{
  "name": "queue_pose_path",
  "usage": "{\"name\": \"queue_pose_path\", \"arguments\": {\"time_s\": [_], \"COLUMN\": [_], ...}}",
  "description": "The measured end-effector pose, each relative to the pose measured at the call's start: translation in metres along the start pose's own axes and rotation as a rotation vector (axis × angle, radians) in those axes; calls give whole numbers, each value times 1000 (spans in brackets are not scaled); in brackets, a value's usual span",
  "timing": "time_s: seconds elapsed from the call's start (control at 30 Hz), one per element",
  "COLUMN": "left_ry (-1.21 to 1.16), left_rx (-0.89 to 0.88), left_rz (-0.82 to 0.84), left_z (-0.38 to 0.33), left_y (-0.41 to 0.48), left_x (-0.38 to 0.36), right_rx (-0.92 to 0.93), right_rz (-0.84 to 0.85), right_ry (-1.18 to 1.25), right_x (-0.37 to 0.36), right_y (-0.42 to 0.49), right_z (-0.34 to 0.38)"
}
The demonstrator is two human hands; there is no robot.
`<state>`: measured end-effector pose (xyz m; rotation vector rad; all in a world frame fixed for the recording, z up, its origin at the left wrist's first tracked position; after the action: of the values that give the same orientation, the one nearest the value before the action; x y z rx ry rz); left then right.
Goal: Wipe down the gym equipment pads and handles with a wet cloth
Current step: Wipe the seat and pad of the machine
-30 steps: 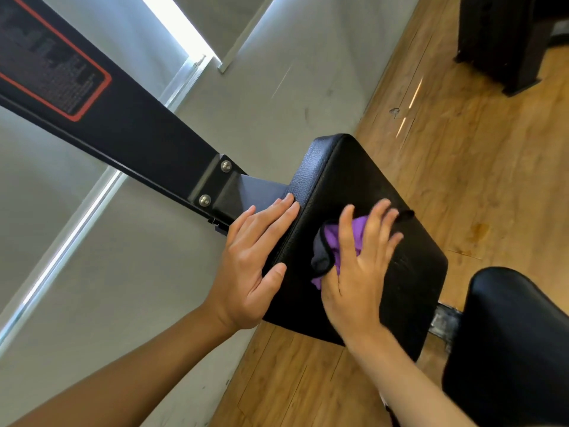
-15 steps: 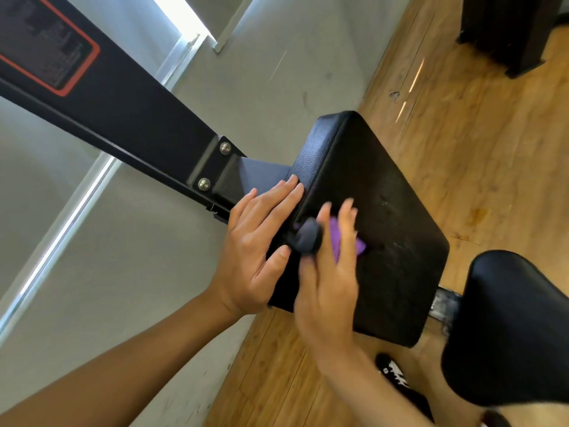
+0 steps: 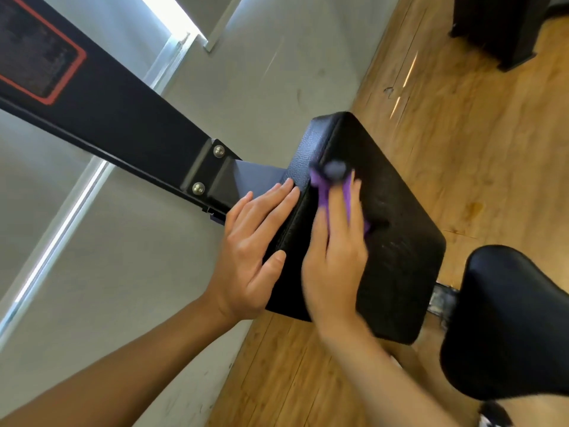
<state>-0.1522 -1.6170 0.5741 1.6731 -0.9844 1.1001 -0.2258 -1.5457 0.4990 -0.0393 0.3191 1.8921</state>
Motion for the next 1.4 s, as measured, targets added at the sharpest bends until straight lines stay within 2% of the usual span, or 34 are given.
{"name": "queue_pose_path", "arguments": {"time_s": [0.1,0.17,0.27,0.33,0.4,0.57,0.63,0.7,0.77,0.87,1.0,1.1,1.2,1.33,1.4], "left_ry": [-7,-12,-9,-9,-21,-24,-27,-31,-38,-44,-23,-17,0,0,-5], "left_rx": [12,26,10,24,39,42,45,44,32,13,19,30,24,28,25], "left_rz": [1,9,6,11,14,31,34,23,16,-15,11,32,30,31,35], "left_z": [-1,-2,-1,0,-1,-3,-2,-1,-1,0,-1,-2,-3,-3,-2], "left_y": [2,1,1,1,1,1,1,1,1,0,-1,0,1,2,0], "left_x": [-1,-1,0,-1,-2,0,0,-1,-1,-2,-2,-2,0,0,-1], "right_rx": [2,142,433,568,608,373,327,359,443,529,260,219,128,-112,-96], "right_rz": [250,369,400,384,379,276,266,268,259,277,172,182,157,-15,-53], "right_ry": [2,-173,-306,-253,-138,172,122,-27,-139,-130,-38,-60,-40,-66,-55], "right_x": [17,33,36,24,12,9,12,14,11,6,11,17,11,3,4], "right_y": [-72,-71,-6,43,62,15,-13,-16,8,45,-14,-71,-26,86,98], "right_z": [-5,-15,-24,-16,-8,-9,-12,-13,-9,-4,-11,-10,-10,-21,-27]}}
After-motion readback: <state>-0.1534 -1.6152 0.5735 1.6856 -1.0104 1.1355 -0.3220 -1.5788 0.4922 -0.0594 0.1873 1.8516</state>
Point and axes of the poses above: each hand's wrist, its own y-axis towards the middle knuckle, its own x-axis out of the back of the hand, z = x × y, the point moved 2 cm from there along y, towards the middle knuckle, and after that the axes turned 5 degrees about y, right-handed, at the moved point
